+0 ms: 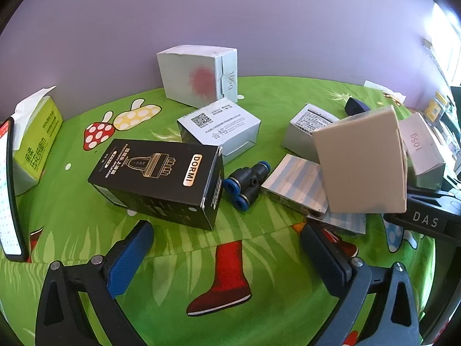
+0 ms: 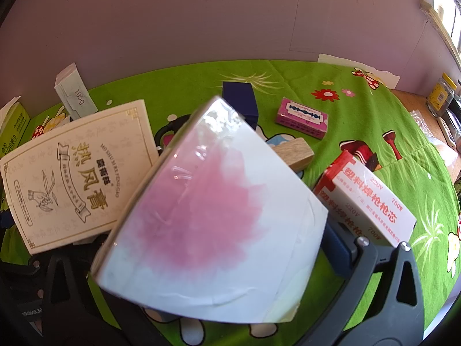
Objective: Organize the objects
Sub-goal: 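Grasp the white box with pink blot using the right gripper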
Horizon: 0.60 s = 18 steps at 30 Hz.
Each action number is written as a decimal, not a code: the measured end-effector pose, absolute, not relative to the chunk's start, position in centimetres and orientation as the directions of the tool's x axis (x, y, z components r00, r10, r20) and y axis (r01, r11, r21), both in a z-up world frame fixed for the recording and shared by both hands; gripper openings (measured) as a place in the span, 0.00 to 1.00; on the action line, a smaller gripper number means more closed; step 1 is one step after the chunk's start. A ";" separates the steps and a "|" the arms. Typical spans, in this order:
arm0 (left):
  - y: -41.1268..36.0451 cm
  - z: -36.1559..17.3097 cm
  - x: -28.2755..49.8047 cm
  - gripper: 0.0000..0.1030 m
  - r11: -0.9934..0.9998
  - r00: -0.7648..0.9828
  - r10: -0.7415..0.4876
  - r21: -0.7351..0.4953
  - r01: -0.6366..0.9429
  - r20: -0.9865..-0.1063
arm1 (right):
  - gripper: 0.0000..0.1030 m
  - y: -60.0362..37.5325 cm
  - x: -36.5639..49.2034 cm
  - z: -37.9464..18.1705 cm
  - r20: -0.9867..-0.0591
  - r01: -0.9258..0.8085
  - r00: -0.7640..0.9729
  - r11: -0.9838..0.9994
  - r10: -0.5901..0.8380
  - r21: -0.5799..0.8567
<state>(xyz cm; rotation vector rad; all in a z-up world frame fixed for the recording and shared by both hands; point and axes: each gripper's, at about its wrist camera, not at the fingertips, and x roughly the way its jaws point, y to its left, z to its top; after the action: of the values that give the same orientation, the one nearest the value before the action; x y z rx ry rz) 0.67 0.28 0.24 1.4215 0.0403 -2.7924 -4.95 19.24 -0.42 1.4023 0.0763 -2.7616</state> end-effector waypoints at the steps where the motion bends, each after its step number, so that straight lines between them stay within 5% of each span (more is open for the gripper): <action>1: 0.3 0.3 0.7 1.00 -1.000 -0.588 0.005 -0.020 0.019 -0.809 | 1.00 19.2 -5.0 -0.4 -0.808 0.061 -0.590 -0.998 -0.016 -0.024; 18: 0.3 0.9 2.1 1.00 -0.998 -0.595 0.056 -0.042 -0.038 -0.802 | 1.00 19.2 -5.0 -0.4 -0.807 0.061 -0.590 -0.998 -0.016 -0.024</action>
<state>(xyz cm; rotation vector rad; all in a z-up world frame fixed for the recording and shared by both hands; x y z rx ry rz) 2.14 0.26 0.85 1.4352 0.0326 -2.8536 -4.95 19.24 -0.42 1.4021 0.0762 -2.7617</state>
